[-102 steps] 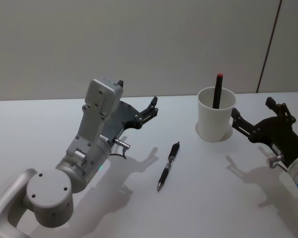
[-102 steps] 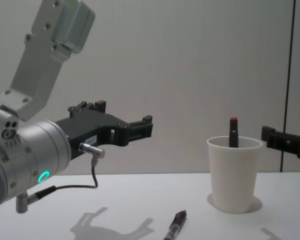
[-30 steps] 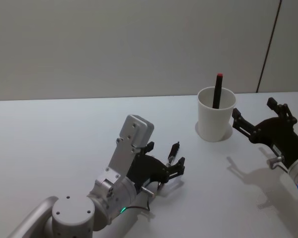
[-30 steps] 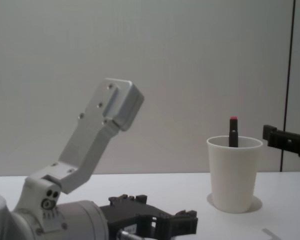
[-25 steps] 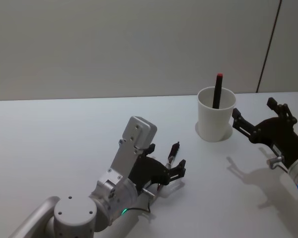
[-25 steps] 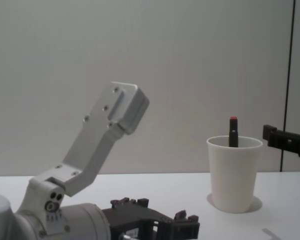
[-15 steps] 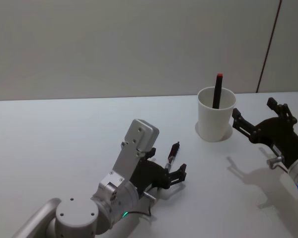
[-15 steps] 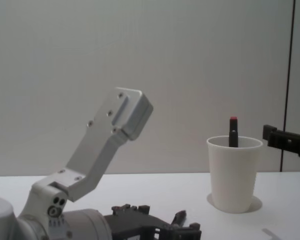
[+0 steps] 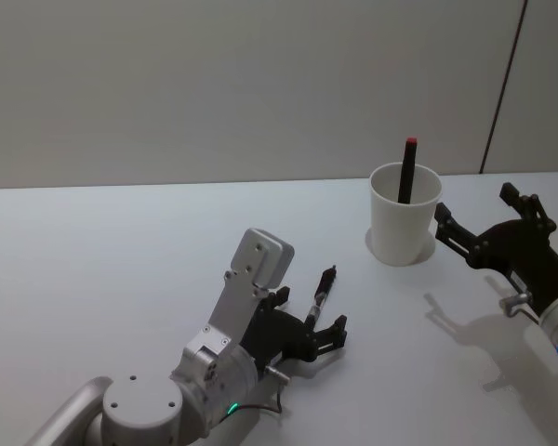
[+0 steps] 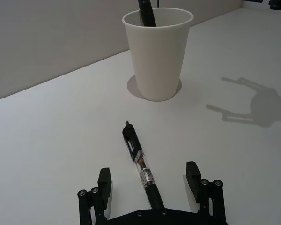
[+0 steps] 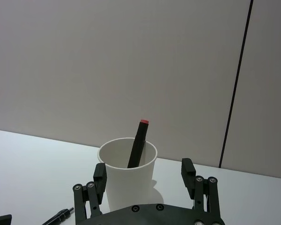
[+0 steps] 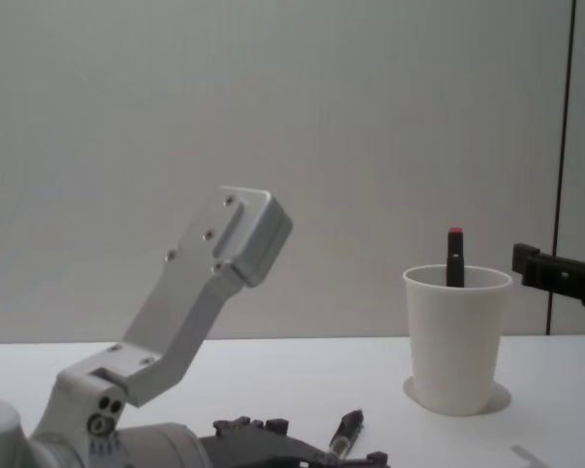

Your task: Place the pen into the pen holder.

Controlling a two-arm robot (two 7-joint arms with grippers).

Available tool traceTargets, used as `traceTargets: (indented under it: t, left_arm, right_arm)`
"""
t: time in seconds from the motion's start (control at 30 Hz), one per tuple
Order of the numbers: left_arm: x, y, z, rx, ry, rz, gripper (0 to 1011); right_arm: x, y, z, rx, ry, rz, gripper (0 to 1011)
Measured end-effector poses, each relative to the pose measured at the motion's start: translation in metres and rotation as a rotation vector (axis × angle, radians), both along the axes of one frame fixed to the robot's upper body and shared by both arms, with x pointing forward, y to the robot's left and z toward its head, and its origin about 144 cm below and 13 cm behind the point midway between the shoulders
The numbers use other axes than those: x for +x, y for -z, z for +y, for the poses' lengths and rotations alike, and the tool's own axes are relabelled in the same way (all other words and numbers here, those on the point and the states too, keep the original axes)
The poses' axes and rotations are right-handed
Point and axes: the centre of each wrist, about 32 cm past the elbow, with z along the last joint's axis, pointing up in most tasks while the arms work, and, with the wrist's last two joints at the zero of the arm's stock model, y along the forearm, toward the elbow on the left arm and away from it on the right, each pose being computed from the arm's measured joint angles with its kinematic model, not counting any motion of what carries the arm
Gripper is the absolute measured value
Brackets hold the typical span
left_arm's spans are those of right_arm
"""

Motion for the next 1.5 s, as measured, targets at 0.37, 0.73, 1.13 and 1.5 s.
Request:
traceTargets:
  t: [0.37, 0.73, 1.13, 1.5]
  left_arm:
    - [-0.0006, 0.0014, 0.0007, 0.017, 0.004, 0.012, 1001]
    - [-0.0009, 0.0031, 0.0002, 0.045, 0.016, 0.006, 1001]
    - [-0.0013, 0.0042, -0.0001, 0.057, 0.026, -0.001, 887]
    - [-0.0014, 0.0046, -0.0002, 0.062, 0.028, -0.004, 619]
  right_arm:
    - [0.0, 0.0, 0.0, 0.0, 0.0, 0.0, 1002]
    - [0.0, 0.0, 0.0, 0.0, 0.0, 0.0, 1002]
    - [0.0, 0.0, 0.0, 0.0, 0.0, 0.0, 1002]
    - [0.0, 0.0, 0.0, 0.0, 0.0, 0.0, 1002]
